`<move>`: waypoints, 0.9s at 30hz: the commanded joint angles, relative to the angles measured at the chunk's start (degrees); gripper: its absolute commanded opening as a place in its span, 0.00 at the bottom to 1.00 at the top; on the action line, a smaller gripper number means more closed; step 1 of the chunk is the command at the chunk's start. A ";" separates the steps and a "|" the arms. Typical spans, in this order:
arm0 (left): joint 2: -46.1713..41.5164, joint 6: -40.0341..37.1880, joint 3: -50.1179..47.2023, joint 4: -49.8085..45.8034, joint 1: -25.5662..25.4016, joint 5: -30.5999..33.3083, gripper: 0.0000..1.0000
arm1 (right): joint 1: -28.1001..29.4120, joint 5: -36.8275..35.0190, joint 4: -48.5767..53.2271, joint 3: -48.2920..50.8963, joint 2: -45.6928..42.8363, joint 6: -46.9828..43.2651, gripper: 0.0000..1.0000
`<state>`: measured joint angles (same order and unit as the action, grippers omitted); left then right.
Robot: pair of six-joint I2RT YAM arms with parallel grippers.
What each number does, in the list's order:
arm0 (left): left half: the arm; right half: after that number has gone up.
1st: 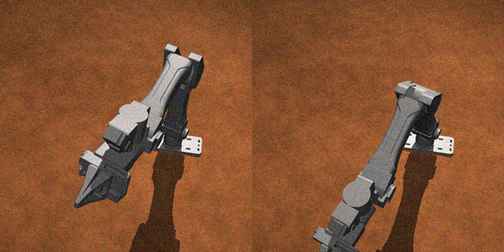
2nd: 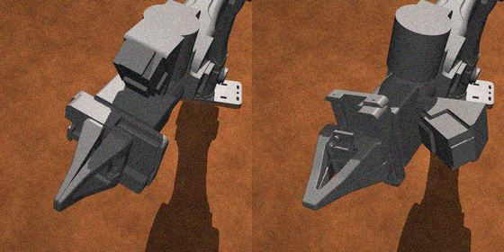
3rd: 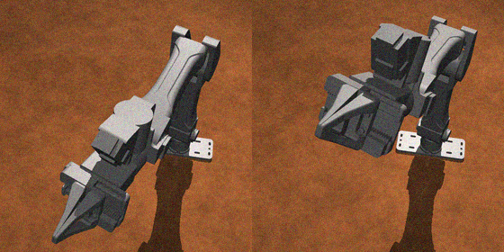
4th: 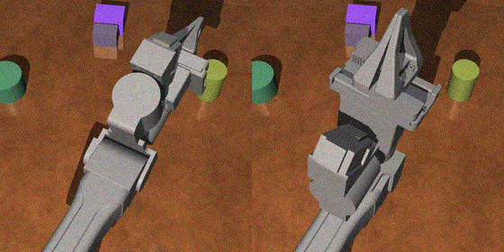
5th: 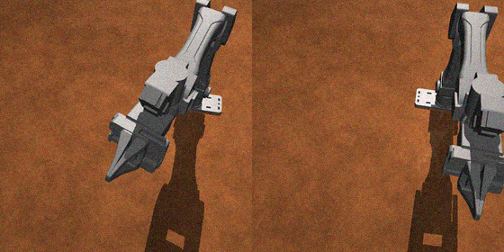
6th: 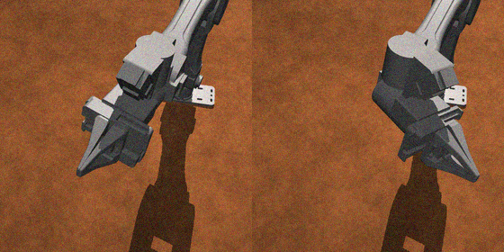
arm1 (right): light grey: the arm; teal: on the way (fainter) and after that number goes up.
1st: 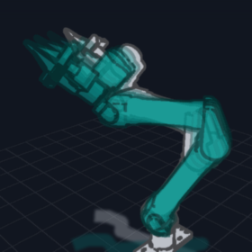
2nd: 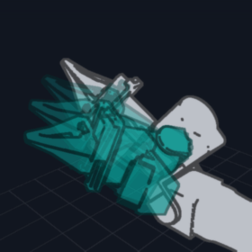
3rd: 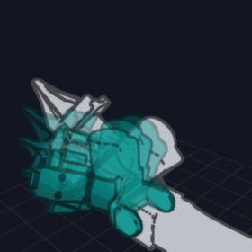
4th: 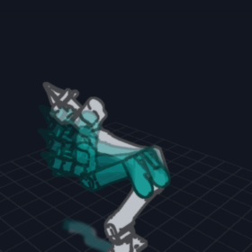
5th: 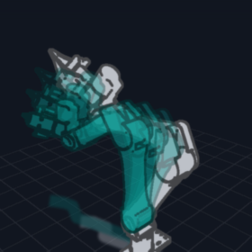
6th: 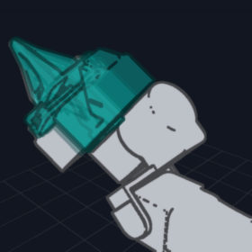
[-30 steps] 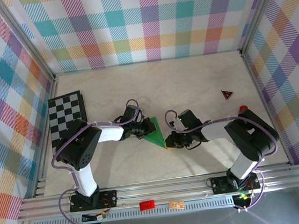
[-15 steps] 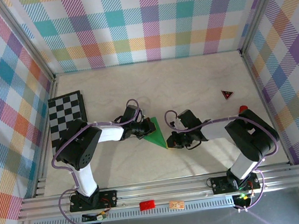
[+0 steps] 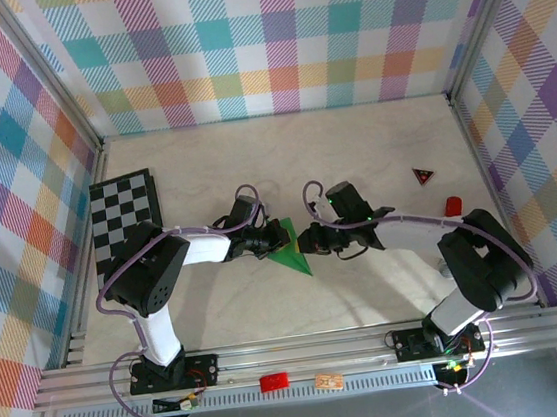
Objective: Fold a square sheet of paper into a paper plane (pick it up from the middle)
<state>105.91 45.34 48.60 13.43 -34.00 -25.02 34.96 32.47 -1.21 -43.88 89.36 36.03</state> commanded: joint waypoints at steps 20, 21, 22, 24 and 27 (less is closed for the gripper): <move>2.54 -0.88 -0.96 -3.50 -0.19 1.46 0.05 | 4.77 -7.86 13.07 -8.94 13.99 -3.46 0.00; 2.53 -0.95 -1.04 -3.50 -0.18 1.46 0.05 | 4.68 -7.65 12.48 -8.42 14.00 -3.20 0.00; 2.54 -1.03 -1.05 -3.63 -0.14 1.50 0.05 | 4.68 -7.36 11.69 -7.53 14.00 -2.76 0.00; 2.55 -1.05 -1.20 -3.76 -0.15 1.55 0.05 | 4.49 -6.90 9.93 -5.68 13.93 -1.90 0.00; 2.53 -1.08 -1.25 -3.74 -0.16 1.63 0.05 | 4.17 -6.14 6.61 -2.11 13.39 -0.15 0.00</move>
<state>106.02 45.34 48.60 13.67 -34.00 -25.06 39.31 26.61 5.63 -49.58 102.65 34.24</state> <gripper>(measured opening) 0.057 0.064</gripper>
